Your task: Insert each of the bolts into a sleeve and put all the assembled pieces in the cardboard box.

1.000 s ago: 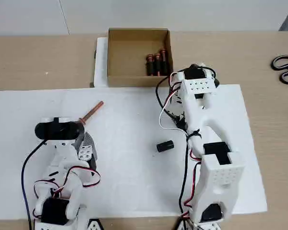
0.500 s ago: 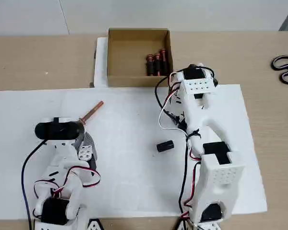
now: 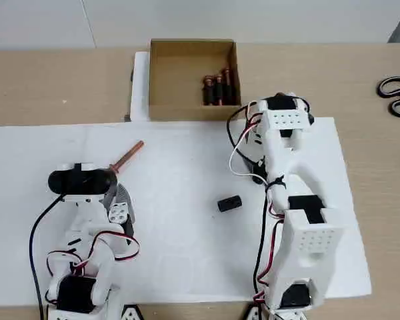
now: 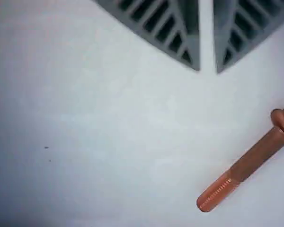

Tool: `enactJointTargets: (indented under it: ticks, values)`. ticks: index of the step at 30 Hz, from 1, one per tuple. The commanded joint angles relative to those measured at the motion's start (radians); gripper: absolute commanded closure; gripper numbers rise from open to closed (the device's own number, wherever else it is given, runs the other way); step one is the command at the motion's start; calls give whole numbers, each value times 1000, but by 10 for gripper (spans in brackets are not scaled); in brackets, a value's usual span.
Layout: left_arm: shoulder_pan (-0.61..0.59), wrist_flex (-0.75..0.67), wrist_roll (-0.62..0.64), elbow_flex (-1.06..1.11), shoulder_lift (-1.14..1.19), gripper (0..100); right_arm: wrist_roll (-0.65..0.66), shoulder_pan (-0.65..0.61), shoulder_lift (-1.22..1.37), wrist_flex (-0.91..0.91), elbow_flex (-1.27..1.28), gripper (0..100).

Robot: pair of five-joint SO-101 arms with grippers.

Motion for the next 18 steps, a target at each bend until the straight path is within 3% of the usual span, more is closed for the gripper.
enactJointTargets:
  ticks: [1,6,12,18]
  values:
    - [-5,-3,-9,-45,-8,993,9,-12,1,-4,-6,861]
    - [-5,-3,-9,-45,-8,993,9,-15,-16,-4,-6,998]
    - [-3,-6,-8,-50,-8,993,17,-16,-108,-1,-8,995]
    - [-3,-28,2,-189,-5,993,80,-35,-274,22,-8,995]
